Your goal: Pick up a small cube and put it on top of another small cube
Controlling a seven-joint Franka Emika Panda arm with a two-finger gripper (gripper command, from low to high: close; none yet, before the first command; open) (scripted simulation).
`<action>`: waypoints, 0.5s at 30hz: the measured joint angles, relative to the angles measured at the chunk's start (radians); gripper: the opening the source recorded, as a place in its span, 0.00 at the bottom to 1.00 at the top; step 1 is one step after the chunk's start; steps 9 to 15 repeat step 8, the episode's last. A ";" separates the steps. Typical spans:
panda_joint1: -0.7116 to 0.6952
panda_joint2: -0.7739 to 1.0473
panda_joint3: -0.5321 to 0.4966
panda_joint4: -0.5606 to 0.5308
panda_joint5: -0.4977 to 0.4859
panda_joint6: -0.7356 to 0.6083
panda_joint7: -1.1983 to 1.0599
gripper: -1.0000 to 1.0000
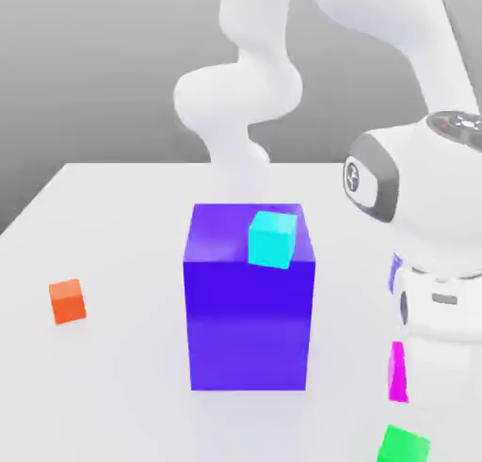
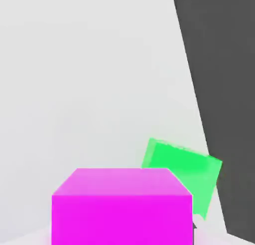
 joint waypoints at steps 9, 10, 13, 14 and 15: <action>-0.033 0.146 0.033 0.038 0.066 0.104 -0.018 1.00; -0.033 0.146 0.033 0.038 0.066 0.104 -0.018 1.00; -0.033 0.146 0.033 0.038 0.066 0.104 -0.018 1.00; -0.033 0.146 0.033 0.038 0.066 0.104 -0.018 1.00; -0.033 0.146 0.033 0.038 0.066 0.104 -0.018 1.00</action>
